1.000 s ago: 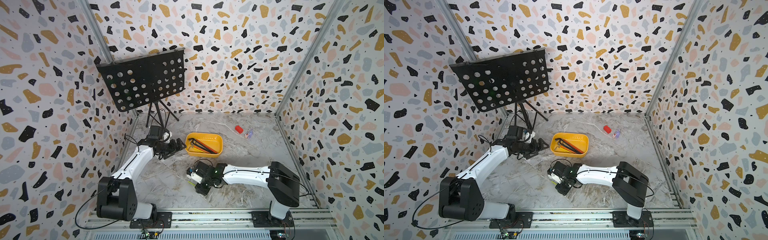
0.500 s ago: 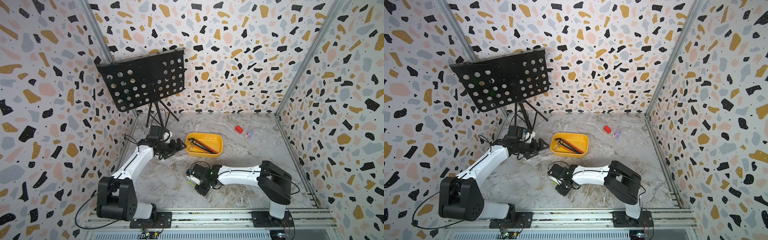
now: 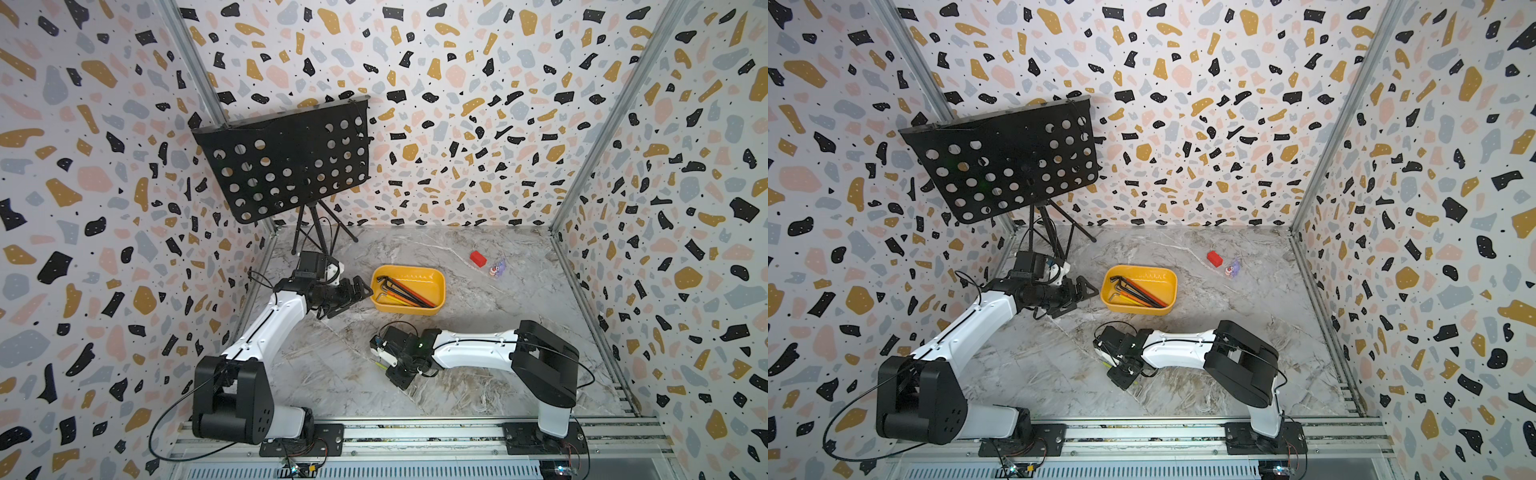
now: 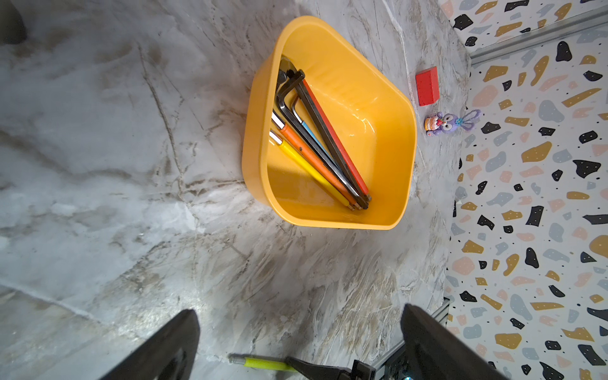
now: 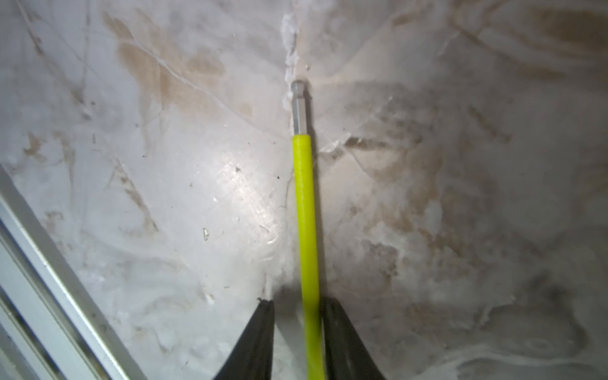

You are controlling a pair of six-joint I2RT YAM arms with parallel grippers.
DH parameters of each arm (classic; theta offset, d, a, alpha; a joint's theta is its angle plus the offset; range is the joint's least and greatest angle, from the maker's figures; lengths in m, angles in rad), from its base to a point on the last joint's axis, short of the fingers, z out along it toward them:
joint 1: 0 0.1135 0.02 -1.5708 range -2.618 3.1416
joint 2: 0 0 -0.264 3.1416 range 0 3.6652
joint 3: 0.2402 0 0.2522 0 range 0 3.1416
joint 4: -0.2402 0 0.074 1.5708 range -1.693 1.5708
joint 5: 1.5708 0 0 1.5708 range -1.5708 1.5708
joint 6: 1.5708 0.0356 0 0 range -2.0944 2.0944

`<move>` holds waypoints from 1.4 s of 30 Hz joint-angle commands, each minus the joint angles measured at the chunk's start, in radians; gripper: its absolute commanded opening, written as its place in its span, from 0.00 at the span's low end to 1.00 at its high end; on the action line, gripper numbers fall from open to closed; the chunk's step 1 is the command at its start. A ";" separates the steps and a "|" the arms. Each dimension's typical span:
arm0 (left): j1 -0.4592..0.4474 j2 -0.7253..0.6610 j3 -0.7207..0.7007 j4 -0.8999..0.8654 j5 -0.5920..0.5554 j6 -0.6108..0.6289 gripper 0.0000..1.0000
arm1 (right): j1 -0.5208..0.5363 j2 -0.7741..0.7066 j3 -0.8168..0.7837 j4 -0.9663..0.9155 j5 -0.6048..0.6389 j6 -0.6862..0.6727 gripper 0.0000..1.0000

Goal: Put the hex key on the desktop into the storage box
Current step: Pick up the Allen key from the center of the board.

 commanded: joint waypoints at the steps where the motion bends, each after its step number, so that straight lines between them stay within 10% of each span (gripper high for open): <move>1: 0.008 -0.031 0.003 0.015 -0.004 -0.002 1.00 | 0.008 0.045 -0.015 -0.037 0.000 0.010 0.29; 17: 0.008 -0.032 0.001 0.015 -0.007 -0.004 1.00 | 0.008 0.014 -0.013 -0.053 0.025 -0.013 0.00; 42: 0.007 -0.032 -0.003 0.024 0.016 -0.009 1.00 | -0.031 -0.258 -0.014 -0.070 0.199 -0.073 0.00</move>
